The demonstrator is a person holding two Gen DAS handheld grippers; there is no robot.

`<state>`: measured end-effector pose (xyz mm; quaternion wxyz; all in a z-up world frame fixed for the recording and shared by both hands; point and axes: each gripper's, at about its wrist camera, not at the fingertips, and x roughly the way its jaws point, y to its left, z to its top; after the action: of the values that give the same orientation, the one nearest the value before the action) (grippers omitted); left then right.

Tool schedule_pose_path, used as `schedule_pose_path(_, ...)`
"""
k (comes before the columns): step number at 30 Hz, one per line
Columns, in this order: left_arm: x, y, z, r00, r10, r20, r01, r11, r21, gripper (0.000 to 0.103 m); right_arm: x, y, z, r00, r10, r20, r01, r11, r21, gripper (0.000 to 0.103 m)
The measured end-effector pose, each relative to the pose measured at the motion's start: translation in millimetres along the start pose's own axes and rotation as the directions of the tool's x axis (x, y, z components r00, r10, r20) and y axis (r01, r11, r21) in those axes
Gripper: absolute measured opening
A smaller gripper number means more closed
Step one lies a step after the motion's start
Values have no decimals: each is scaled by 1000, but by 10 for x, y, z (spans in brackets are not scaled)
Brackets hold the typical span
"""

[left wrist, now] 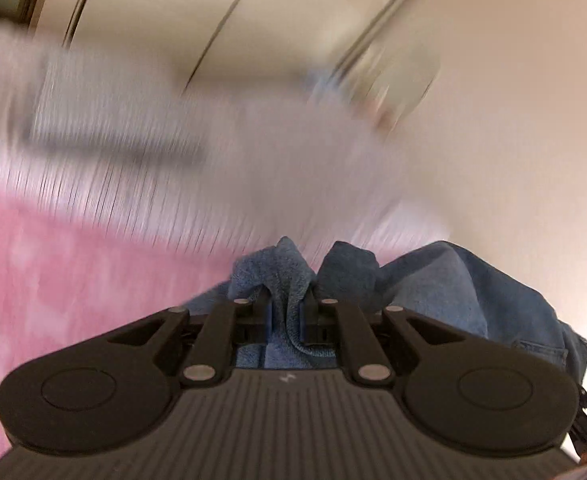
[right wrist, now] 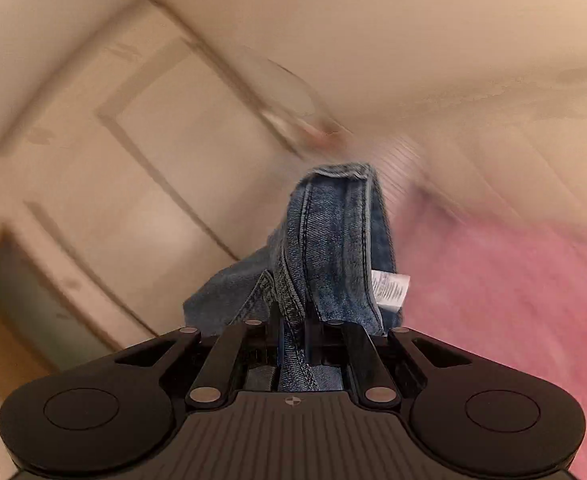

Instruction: Fold clothes

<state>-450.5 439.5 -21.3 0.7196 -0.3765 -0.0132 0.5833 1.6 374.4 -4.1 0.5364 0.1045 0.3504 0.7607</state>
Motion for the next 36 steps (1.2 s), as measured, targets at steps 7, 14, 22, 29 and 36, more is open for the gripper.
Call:
schedule_pose_path(7,-895,377,-715,993,113,-28,-115,992,-58,25,-275,40,-141,987,140,-73,-150,976,-160,41)
schedule_pose_path(14,-1446,1270,-2338,806,384,-450,-535,798,-278,24,-620,-1356,-1297,704,-343,-622,412,911,-35,53)
schedule_pose_path(22,-1095,932,-2407,779,408,-476,-542,820,-185,24,-563,-1992,-1324,668,-308,-677,527,838,139,53)
schedule_pose_path(29,-587,932,-2412,784,373,-495,-505,848,-161,25,-226,-2359,-1785,687,-201,-698,568,748,344,53)
schedule_pose_path(36,-146,1172,-2534,735,397,-551,-538,835,-116,25,80,-2784,-2436,692,-208,-691,620,661,422,53)
